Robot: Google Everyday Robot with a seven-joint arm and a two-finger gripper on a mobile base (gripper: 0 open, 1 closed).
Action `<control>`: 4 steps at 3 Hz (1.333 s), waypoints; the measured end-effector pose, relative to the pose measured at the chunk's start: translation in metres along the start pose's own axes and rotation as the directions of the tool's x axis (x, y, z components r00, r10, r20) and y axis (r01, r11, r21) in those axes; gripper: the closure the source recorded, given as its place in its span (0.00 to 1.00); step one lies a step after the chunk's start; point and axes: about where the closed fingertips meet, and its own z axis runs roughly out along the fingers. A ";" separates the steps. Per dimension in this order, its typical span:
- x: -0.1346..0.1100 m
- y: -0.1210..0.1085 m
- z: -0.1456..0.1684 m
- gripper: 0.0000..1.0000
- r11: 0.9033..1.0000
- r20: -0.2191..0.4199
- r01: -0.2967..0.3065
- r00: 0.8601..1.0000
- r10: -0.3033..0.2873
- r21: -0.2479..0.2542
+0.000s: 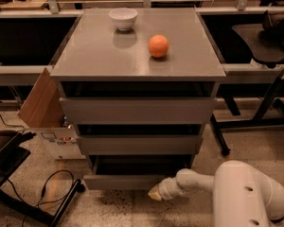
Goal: Close bottom drawer
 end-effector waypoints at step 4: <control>-0.034 -0.094 -0.010 0.82 0.988 0.052 -0.066 0.997 0.060 0.139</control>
Offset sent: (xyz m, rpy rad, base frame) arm 0.1516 -0.0576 0.0145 -0.0409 -0.1131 -0.2654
